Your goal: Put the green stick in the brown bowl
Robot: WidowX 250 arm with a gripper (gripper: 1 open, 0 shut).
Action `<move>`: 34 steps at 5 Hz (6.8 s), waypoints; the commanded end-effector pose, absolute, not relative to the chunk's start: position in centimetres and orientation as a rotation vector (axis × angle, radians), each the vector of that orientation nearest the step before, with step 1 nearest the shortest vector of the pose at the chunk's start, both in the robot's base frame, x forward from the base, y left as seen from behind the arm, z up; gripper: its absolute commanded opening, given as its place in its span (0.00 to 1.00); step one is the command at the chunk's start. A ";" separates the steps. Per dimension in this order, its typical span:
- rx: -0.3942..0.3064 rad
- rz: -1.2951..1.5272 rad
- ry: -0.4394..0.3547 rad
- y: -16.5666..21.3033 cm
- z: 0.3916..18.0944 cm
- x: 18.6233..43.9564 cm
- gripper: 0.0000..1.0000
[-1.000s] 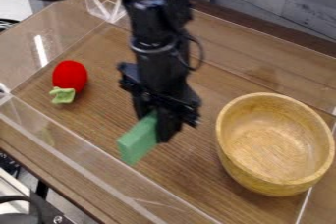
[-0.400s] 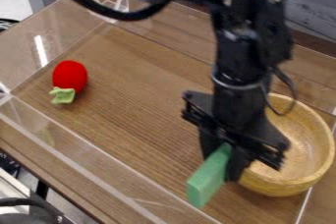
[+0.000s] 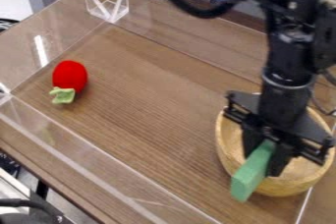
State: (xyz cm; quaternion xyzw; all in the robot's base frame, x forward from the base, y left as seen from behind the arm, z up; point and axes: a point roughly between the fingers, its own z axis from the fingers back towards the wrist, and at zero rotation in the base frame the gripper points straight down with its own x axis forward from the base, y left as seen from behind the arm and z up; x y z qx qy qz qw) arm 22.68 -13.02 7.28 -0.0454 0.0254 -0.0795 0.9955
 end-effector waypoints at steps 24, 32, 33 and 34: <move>-0.051 0.022 -0.252 -10.6 11.2 30.9 1.00; 0.009 0.200 -0.336 -0.4 15.2 30.7 1.00; 0.026 0.176 -0.337 2.2 15.0 31.5 1.00; 0.039 0.158 -0.333 4.1 14.4 32.2 1.00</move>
